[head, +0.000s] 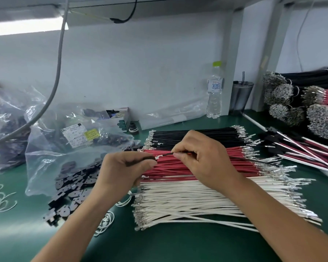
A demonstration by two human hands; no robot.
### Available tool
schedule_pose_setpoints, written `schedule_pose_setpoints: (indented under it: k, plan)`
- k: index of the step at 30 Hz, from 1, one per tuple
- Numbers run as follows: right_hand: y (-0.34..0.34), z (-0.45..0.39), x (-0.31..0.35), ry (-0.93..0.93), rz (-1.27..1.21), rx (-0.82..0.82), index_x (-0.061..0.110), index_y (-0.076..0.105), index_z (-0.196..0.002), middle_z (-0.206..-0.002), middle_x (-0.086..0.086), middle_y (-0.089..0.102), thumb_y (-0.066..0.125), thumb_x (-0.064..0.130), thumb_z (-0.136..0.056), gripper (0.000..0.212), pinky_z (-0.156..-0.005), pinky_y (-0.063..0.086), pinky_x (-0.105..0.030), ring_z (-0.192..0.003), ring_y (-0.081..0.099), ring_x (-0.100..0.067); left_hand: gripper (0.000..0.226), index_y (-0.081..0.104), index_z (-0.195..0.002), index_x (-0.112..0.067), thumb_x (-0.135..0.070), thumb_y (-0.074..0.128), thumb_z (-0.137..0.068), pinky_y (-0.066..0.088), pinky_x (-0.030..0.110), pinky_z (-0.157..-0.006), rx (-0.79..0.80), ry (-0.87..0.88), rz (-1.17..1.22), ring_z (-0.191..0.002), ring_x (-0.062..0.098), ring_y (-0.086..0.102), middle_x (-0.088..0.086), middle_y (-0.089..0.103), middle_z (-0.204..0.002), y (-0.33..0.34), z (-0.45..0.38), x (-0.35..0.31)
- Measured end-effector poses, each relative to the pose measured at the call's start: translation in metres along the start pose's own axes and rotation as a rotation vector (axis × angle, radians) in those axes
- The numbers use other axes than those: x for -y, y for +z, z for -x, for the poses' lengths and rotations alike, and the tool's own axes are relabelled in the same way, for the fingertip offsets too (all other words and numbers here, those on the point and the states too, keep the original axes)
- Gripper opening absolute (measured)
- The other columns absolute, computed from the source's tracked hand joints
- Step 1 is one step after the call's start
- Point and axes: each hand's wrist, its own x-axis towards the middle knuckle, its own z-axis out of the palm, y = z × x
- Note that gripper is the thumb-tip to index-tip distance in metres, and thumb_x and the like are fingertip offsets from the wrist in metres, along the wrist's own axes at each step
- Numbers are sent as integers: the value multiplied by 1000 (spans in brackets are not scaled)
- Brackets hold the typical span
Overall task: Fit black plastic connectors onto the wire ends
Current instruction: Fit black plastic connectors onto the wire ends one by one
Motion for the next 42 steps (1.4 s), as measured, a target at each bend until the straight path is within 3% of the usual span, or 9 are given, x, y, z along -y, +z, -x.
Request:
schedule_pose_setpoints:
  k: [6,12,17,23,27,33,36,42]
  plan:
    - [-3,-1,0,12,1,10,27,74,-89,-86,15,58,71,24,-91,4,-69,52,-36,-78,58,-5,17,84,-89,-32,-30,84,-72,50,24,-46,55,-41,102,-41,17,57,13,67,-54,4,1,-2]
    - [-7,-4,1,20,30,54,30,75,-89,-86,15,59,73,26,-90,4,-70,51,-32,-78,58,-5,17,82,-95,-32,-32,76,-80,50,26,-47,80,5,85,-44,19,57,21,70,-65,8,3,-6]
    - [-6,-5,4,65,-61,150,29,75,-88,-85,17,59,72,24,-91,6,-75,50,-33,-81,59,-5,18,82,-94,-38,-26,78,-81,50,23,-48,52,54,22,-46,12,57,8,68,-59,6,5,-11]
    - [7,-2,8,98,-65,190,25,73,-91,-83,20,54,68,25,-94,6,-74,47,-30,-80,55,-3,17,80,-96,-40,-36,74,-81,49,15,-52,75,174,-130,-50,7,60,-3,73,-79,4,6,-14]
    - [13,0,13,46,10,180,24,73,-95,-83,20,49,66,28,-96,8,-70,42,-25,-78,50,0,13,80,-95,-35,-26,77,-86,47,11,-56,87,226,-253,-56,8,63,-15,73,-78,4,7,-14]
    - [12,-3,10,55,40,147,24,73,-95,-87,19,53,65,31,-96,11,-69,42,-25,-79,51,-1,13,81,-89,-34,-29,83,-77,47,15,-48,25,71,-101,-44,4,57,0,70,-59,7,5,-14]
    - [17,-2,13,22,64,135,20,73,-95,-89,17,53,65,27,-97,11,-70,42,-24,-81,52,-2,19,81,-86,-33,-14,82,-85,44,13,-47,38,91,-143,-43,2,56,-4,69,-57,7,6,-16]
    - [23,1,17,-28,71,102,15,72,-93,-89,9,56,65,23,-96,10,-68,43,-26,-80,53,-8,19,82,-88,-30,-11,79,-88,42,9,-48,36,150,-209,-45,2,57,-9,70,-62,7,7,-19]
